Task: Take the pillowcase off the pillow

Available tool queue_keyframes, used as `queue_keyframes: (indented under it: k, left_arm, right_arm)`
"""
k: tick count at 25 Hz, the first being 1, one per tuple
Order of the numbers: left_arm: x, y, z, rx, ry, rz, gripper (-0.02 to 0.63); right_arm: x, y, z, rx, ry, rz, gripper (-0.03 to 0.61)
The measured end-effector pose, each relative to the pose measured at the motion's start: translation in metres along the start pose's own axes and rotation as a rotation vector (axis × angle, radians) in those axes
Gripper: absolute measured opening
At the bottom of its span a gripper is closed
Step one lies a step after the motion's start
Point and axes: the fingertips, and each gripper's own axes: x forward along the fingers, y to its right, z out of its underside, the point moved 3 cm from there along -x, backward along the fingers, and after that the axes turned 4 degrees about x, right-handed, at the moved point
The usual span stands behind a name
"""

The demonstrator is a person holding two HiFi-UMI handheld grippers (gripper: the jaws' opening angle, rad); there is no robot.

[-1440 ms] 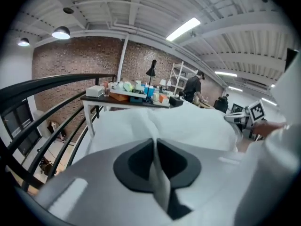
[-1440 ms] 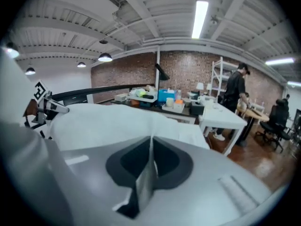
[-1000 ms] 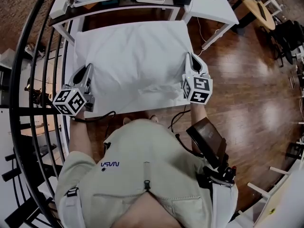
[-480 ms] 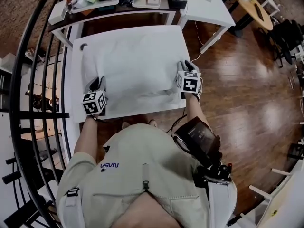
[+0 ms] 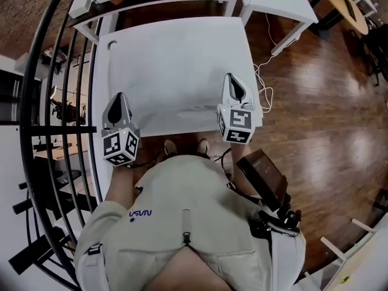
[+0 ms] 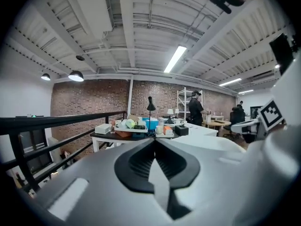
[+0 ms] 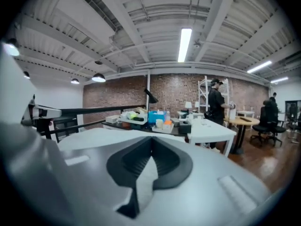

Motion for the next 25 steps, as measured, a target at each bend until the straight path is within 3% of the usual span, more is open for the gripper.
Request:
queue_keyframes:
  k: [4, 8, 18, 25]
  left_arm:
    - [-0.022, 0.045, -0.012, 0.058, 0.013, 0.02, 0.006]
    - [-0.041, 0.076, -0.003, 0.127, 0.011, 0.047, 0.006]
    - [-0.041, 0.094, -0.014, 0.184, 0.08, 0.118, 0.006]
    - [-0.081, 0.083, -0.013, 0.197, 0.136, 0.199, 0.006]
  right_arm:
    - [-0.01, -0.019, -0.024, 0.004, 0.089, -0.087, 0.003]
    - [-0.023, -0.024, -0.017, 0.014, 0.153, -0.12, 0.003]
    - [-0.064, -0.026, -0.026, -0.029, 0.209, -0.05, 0.003]
    - [-0.115, -0.076, -0.026, -0.063, 0.189, -0.02, 0.003]
